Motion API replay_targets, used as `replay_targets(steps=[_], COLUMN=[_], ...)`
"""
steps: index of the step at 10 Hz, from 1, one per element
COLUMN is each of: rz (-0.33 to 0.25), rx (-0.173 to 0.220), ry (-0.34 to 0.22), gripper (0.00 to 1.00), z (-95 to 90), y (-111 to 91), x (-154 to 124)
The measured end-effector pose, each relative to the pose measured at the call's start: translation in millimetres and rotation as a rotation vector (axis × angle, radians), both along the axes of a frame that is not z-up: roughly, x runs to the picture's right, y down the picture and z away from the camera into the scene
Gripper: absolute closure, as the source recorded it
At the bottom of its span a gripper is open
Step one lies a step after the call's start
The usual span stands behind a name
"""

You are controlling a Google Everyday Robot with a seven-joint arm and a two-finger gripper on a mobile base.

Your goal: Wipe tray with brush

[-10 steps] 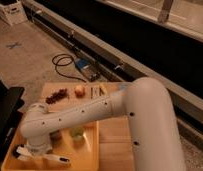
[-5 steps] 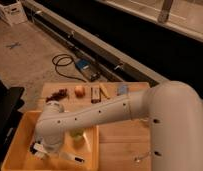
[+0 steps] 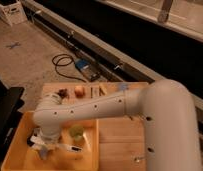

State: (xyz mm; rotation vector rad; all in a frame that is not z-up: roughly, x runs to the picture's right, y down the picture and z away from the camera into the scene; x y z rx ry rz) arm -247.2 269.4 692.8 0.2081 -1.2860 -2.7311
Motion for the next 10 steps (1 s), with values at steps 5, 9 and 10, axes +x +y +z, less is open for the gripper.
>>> replay_targets(steps=[5, 9, 10], rz=[-0.046, -0.031, -0.032], rx=[-0.068, -0.104, -0.103], ry=[-0.057, 0.023, 0.053], gripper=[1.00, 1.00, 1.00], z=[-4.2, -12.8, -14.1], y=[33.3, 47.1, 44.5], x=[-63.6, -23.4, -3.4])
